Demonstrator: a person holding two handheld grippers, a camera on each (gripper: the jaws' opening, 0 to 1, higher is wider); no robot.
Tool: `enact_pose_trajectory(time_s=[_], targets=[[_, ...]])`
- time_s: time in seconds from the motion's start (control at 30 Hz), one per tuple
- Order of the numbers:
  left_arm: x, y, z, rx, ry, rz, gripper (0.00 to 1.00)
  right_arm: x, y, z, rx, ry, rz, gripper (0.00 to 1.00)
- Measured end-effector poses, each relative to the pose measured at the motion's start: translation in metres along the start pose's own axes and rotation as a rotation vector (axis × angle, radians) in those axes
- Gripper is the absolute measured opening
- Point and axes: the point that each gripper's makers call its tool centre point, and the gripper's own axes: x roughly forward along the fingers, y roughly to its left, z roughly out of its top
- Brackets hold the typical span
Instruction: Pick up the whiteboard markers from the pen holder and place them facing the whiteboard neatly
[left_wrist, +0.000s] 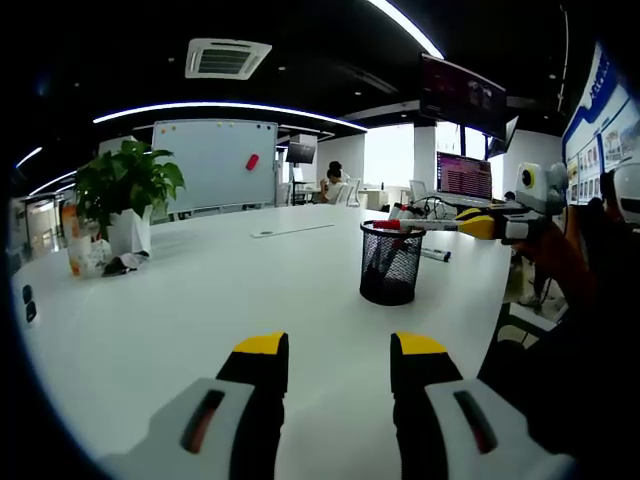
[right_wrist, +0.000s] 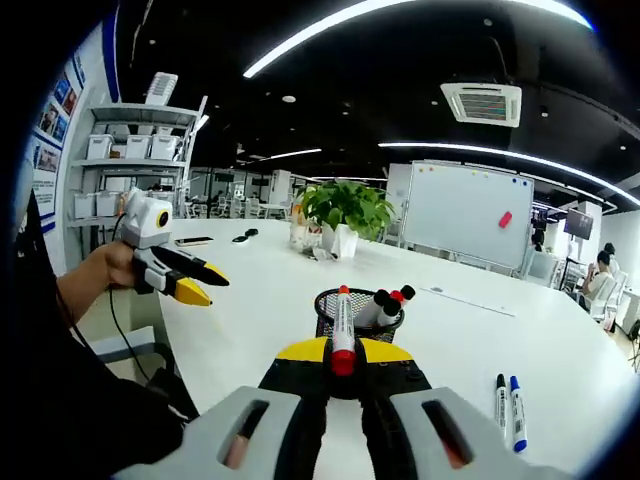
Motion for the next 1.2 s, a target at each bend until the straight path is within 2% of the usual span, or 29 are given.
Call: enact_pose_trajectory(time_s=[0.2, 0.3, 0.67, 1.2], targets=[[-0.001, 0.001, -0.001, -0.001, 0.002, 0.004, 0.42, -0.002, -0.001, 0.002, 0.010, -0.004, -0.009, 0.13], [-0.001, 0.001, 0.000, 0.001, 0.002, 0.005, 0.42, -0.008, -0.003, 0.012, 0.002, -0.041, -0.026, 0.13], [0.001, -0.003, 0.001, 0.007, 0.004, -0.002, 0.42, -0.027, -0.016, 0.039, -0.010, -0.111, -0.056, 0.13], [0.001, -0.002, 0.002, 0.008, 0.003, -0.001, 0.42, -0.037, -0.027, 0.043, -0.013, -0.126, -0.067, 0.13]])
